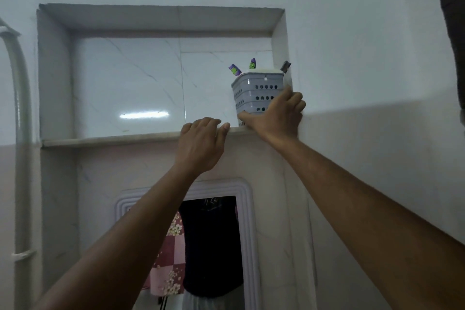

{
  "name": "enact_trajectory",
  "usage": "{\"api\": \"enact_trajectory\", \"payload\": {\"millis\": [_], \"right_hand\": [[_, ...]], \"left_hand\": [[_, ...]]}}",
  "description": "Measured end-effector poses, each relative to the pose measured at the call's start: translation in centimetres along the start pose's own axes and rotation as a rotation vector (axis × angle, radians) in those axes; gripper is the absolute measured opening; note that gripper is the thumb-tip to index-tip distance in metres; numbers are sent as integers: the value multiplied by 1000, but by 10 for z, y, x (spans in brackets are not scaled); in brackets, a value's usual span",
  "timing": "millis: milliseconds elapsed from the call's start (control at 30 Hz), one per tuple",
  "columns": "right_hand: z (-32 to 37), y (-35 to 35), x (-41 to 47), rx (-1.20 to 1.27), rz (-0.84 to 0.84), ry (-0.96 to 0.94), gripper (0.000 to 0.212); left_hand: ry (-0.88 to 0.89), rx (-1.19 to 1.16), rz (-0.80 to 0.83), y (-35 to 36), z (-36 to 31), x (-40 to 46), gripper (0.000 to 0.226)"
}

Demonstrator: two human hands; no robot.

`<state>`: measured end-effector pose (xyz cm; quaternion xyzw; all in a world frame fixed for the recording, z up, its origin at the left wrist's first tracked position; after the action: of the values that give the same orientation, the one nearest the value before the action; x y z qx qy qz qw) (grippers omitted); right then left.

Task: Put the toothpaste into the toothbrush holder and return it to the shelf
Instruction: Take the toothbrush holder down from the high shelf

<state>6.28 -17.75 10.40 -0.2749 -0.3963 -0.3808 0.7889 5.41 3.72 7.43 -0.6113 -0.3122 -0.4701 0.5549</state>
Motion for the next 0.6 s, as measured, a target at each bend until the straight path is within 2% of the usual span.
{"api": "enact_trajectory", "payload": {"millis": [200, 333, 600], "right_hand": [[5, 2, 6, 153, 37, 46, 122], [7, -22, 0, 128, -79, 50, 126], [-13, -70, -36, 348, -169, 44, 117]], "left_hand": [[19, -20, -2, -1, 1, -2, 55], [12, -28, -8, 1, -1, -5, 57], [-12, -115, -50, -9, -17, -20, 55]]}}
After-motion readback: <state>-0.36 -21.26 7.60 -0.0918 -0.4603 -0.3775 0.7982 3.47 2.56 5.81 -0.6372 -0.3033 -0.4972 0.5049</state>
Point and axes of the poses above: each hand's wrist, its own x-axis towards the middle knuckle, its own y-axis out of the palm, z = x × y, the point moved 9 cm from there along x, towards the middle knuckle, and after that the axes turned 3 degrees about -x, right-handed, at the moved point
